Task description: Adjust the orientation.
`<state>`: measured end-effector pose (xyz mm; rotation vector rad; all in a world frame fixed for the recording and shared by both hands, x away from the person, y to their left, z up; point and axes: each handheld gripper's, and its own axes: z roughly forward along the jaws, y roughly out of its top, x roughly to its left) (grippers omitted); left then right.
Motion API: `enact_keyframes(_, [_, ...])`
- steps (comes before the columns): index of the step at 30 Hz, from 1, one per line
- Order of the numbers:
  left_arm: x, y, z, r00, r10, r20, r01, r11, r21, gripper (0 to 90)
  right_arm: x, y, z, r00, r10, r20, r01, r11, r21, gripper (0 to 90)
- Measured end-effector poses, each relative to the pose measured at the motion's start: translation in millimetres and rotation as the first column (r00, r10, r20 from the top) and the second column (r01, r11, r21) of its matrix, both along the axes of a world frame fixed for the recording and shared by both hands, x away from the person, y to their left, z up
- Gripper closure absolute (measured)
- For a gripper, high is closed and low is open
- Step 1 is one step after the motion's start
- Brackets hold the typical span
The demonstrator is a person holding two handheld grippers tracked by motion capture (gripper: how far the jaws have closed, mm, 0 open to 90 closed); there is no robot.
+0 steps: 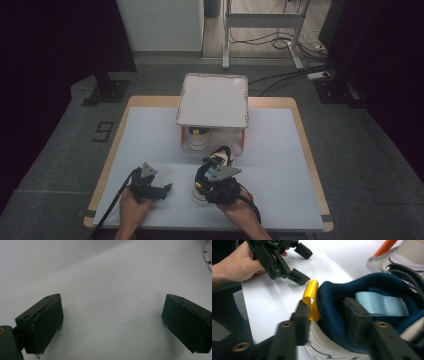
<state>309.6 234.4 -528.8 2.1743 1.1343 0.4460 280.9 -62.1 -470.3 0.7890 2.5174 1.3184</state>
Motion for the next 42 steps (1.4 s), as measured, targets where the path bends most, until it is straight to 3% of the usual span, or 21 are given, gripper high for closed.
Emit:
enact_keyframes(3, [0.0, -0.1, -0.1, 1.0000, 0.000, -0.001, 0.000, 1.0000, -0.001, 4.0, 1.4, -14.6, 7.2, 0.9995, 0.014, -0.030, -0.014, 0.9999, -0.002, 60.8])
enact_keyframes(7, [0.0, 0.0, 0.0, 1.0000, 0.000, -0.001, 0.000, 1.0000, 0.000, 4.1, -0.3, -31.3, 13.2, 0.9983, 0.043, -0.040, -0.045, 0.9969, -0.064, 58.6])
enact_keyframes(9, [0.0, -0.1, -0.1, 1.0000, 0.000, 0.000, 0.000, 1.0000, -0.001, 4.1, -1.9, -39.5, 15.6, 0.9977, 0.053, -0.043, -0.056, 0.9960, -0.070, 57.2])
enact_keyframes(11, [0.0, -0.1, -0.1, 1.0000, 0.000, -0.001, 0.000, 1.0000, -0.001, 4.1, -5.1, -48.7, 18.6, 0.9982, 0.051, -0.032, -0.053, 0.9946, -0.089, 56.5])
enact_keyframes(14, [0.1, 0.0, 0.0, 1.0000, 0.000, -0.001, 0.000, 1.0000, -0.001, 4.0, -10.2, -60.6, 21.8, 0.9998, 0.018, -0.011, -0.019, 0.9968, -0.078, 50.6])
enact_keyframes(16, [0.1, -0.1, -0.1, 1.0000, 0.000, -0.001, 0.000, 1.0000, -0.001, 4.0, -14.2, -65.4, 21.6, 0.9999, -0.010, 0.012, 0.011, 0.9964, -0.084, 44.5])
enact_keyframes(21, [0.1, -0.1, -0.1, 1.0000, 0.001, -0.001, -0.001, 1.0000, 0.000, 4.0, -21.7, -71.4, 8.3, 0.9966, -0.081, -0.019, 0.081, 0.9967, 0.005, 17.0])
enact_keyframes(25, [0.0, -0.1, -0.1, 1.0000, 0.000, -0.001, 0.000, 1.0000, -0.001, 4.0, -23.0, -58.1, -12.0, 0.9830, -0.174, -0.059, 0.176, 0.9837, 0.037, 0.0])
enact_keyframes(29, [0.0, -0.2, -0.1, 1.0000, 0.001, 0.000, -0.001, 1.0000, -0.003, 4.1, -21.6, -37.9, -25.1, 0.9687, -0.243, -0.050, 0.245, 0.9691, 0.031, 0.0])
enact_keyframes(32, [-0.2, -0.2, -0.1, 1.0000, 0.000, 0.002, 0.000, 1.0000, -0.002, 4.2, -18.6, -28.9, -29.3, 0.9542, -0.299, 0.009, 0.299, 0.9542, -0.010, 0.0])
enact_keyframes(38, [-0.3, -0.3, -0.3, 1.0000, 0.000, 0.003, 0.000, 1.0000, -0.002, 4.5, -16.1, -49.1, -23.6, 0.9681, -0.250, -0.016, 0.250, 0.9683, -0.013, 4.6])
enact_keyframes(39, [-0.3, -0.3, -0.2, 1.0000, 0.000, 0.003, 0.000, 1.0000, -0.002, 4.5, -17.1, -55.4, -21.0, 0.9690, -0.247, -0.007, 0.246, 0.9684, -0.037, 5.1])
enact_keyframes(41, [-0.3, -0.3, -0.1, 1.0000, -0.001, 0.003, 0.001, 1.0000, -0.001, 4.5, -18.7, -68.5, -17.6, 0.9697, -0.244, -0.004, 0.244, 0.9695, -0.023, 8.4])
enact_keyframes(42, [-0.3, -0.2, -0.1, 1.0000, -0.001, 0.003, 0.001, 1.0000, -0.001, 4.5, -19.4, -77.6, -15.2, 0.9675, -0.253, 0.000, 0.253, 0.9668, -0.039, 7.9])
